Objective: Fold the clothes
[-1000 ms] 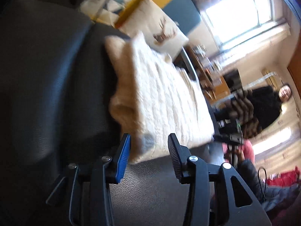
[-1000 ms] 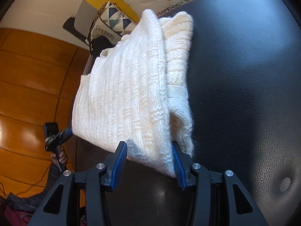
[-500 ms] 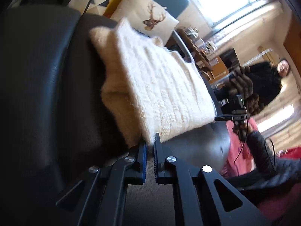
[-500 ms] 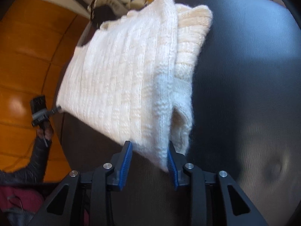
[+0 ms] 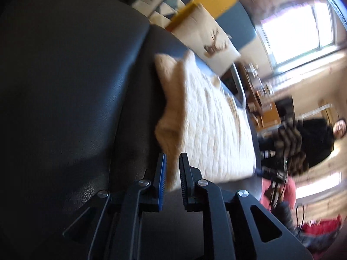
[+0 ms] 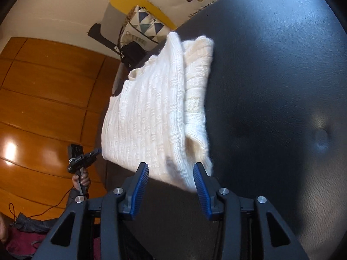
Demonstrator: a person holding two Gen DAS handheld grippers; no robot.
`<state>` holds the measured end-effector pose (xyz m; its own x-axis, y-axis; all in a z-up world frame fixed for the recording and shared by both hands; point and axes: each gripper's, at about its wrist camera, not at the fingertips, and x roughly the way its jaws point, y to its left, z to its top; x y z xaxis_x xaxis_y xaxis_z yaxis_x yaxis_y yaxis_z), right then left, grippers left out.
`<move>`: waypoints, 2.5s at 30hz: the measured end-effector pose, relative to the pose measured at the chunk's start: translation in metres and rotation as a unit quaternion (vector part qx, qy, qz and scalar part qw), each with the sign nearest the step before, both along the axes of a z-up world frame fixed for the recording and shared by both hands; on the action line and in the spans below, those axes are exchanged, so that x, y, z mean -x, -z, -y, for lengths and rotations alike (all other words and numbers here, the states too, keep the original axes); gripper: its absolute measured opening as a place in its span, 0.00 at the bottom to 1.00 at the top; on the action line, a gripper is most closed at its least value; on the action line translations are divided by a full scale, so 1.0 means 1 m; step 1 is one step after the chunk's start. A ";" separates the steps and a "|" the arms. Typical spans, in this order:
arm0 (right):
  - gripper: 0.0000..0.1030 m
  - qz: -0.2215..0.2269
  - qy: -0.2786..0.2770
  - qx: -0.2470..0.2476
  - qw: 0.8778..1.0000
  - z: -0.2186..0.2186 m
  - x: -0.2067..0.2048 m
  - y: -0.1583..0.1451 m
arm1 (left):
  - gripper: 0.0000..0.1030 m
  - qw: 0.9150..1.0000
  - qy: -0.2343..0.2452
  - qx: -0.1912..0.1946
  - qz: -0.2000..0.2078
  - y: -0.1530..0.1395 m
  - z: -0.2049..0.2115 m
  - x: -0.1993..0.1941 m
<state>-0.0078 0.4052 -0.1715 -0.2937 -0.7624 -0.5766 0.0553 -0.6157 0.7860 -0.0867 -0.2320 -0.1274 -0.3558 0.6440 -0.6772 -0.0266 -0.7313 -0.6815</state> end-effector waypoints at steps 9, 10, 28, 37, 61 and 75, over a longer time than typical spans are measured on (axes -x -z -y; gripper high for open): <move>0.31 0.034 -0.159 -0.067 0.984 0.046 -0.032 0.008 | 0.13 1.000 0.006 0.015 0.017 -0.003 -0.024 -0.029; 0.29 0.041 -0.168 -0.078 0.982 0.049 -0.040 0.005 | 0.13 1.000 0.013 0.018 0.010 -0.007 -0.027 -0.036; 0.46 -0.035 0.156 -0.038 0.986 -0.007 0.019 -0.046 | 0.21 0.982 0.153 0.059 -0.096 -0.054 -0.151 0.028; 0.48 -0.089 -0.009 -0.189 0.978 0.113 0.092 -0.071 | 0.23 0.966 0.157 0.172 -0.114 -0.046 -0.167 0.122; 0.11 -0.160 -0.067 -0.343 0.923 0.170 0.097 -0.050 | 0.04 0.919 0.195 0.252 -0.233 -0.046 -0.212 0.124; 0.33 -0.130 -0.023 -0.314 0.940 0.150 0.088 -0.019 | 0.08 0.923 0.155 0.299 -0.186 -0.002 -0.230 0.154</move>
<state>-0.0957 0.2556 -0.1529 -0.4612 -0.3105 -0.8312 0.2335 -0.9462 0.2239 -0.2412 -0.0023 -0.1253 -0.4971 0.3046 -0.8125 -0.4483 -0.8919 -0.0602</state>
